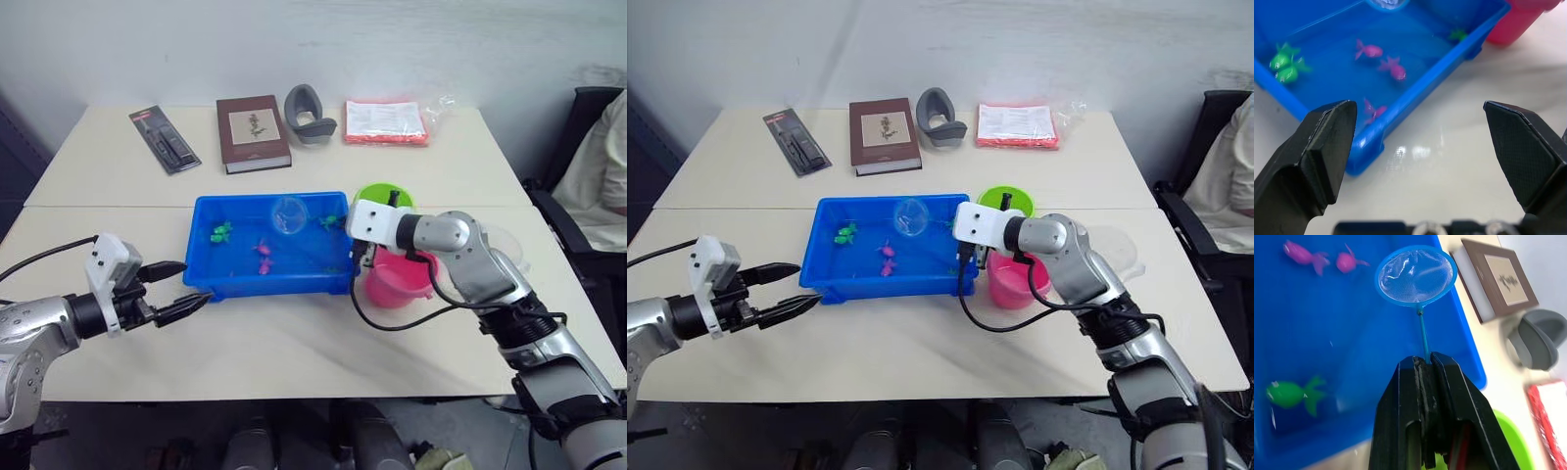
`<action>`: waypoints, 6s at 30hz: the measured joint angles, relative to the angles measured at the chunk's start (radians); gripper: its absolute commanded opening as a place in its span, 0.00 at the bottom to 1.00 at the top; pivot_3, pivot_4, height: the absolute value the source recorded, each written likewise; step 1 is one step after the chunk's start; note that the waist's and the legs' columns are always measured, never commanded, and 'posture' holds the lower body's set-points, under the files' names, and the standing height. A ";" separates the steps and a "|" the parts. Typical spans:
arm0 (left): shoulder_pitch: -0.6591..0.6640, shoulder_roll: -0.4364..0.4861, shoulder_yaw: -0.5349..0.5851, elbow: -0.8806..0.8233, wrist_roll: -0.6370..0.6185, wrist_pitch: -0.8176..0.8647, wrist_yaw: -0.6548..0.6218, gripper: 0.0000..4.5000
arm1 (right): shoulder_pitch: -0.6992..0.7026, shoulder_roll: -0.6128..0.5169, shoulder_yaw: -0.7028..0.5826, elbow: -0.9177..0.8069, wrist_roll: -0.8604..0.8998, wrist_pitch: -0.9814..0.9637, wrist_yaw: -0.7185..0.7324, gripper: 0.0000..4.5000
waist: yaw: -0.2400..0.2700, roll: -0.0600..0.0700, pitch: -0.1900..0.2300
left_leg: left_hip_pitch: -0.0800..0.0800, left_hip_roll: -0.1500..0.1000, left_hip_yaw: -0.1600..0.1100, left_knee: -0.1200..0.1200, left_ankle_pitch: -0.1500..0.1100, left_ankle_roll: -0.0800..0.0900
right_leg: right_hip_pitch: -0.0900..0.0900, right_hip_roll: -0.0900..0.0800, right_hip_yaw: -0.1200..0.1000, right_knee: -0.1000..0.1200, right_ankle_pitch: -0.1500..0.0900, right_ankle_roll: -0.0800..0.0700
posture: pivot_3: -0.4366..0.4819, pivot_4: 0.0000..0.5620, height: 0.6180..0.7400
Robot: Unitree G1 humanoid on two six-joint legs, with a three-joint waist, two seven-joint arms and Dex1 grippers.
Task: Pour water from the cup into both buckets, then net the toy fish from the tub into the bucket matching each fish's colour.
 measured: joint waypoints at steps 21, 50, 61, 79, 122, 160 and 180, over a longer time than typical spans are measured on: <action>-0.002 0.017 -0.007 -0.014 -0.003 -0.030 0.035 0.99 | -0.062 0.055 0.109 0.248 -0.258 -0.371 -0.035 0.00 | -0.023 0.000 0.000 | 0.000 0.000 -0.002 -0.001 0.000 -0.002 | 0.000 -0.001 -0.004 0.001 -0.001 -0.002 | 0.48 0.27 1.00; -0.017 0.052 0.016 -0.020 -0.061 -0.031 -0.011 0.99 | -0.025 0.082 -0.063 0.116 0.102 0.195 0.317 0.00 | -0.017 0.000 0.000 | -0.001 0.001 -0.006 -0.003 -0.002 0.001 | 0.000 -0.005 -0.008 0.000 -0.002 -0.004 | 0.48 0.27 1.00; -0.316 0.050 -0.174 -0.029 -0.157 0.003 -0.056 0.99 | 0.059 -0.009 -0.354 -0.156 0.381 0.734 0.254 0.00 | 0.000 0.001 0.001 | -0.002 -0.002 -0.008 -0.005 -0.002 0.001 | 0.000 -0.007 -0.011 -0.003 -0.002 -0.004 | 0.48 0.27 1.00; -0.714 -0.128 -0.561 0.350 -0.019 -0.157 -0.325 0.99 | 0.854 -0.199 -0.977 -0.799 0.541 0.700 0.107 0.00 | 0.031 0.002 0.000 | -0.003 -0.003 -0.004 -0.004 -0.004 0.003 | 0.002 0.008 -0.005 -0.010 0.000 0.000 | 0.48 0.27 1.00; -0.483 -0.067 -0.366 0.321 0.061 -0.148 -0.210 0.99 | 0.431 -0.272 -0.395 -0.524 0.294 0.091 -0.027 0.00 | -0.017 0.002 0.001 | 0.003 0.003 0.000 0.000 -0.003 0.000 | 0.001 0.009 0.006 0.000 0.000 0.000 | 0.48 0.27 1.00; 0.277 0.012 0.413 -0.206 -0.114 0.135 0.067 0.99 | -0.200 0.368 0.116 0.528 -0.144 -0.175 0.012 0.00 | -0.051 0.001 0.000 | 0.001 0.002 -0.008 -0.006 -0.001 -0.006 | 0.000 -0.002 -0.008 0.001 -0.004 -0.008 | 0.48 0.27 1.00; 0.246 0.030 0.397 -0.205 -0.142 0.126 0.085 0.99 | -0.202 0.380 0.066 0.548 -0.111 -0.174 0.024 0.00 | -0.052 0.001 0.000 | 0.001 0.001 -0.010 -0.015 0.000 -0.008 | -0.001 -0.004 -0.011 -0.003 -0.004 -0.009 | 0.48 0.27 1.00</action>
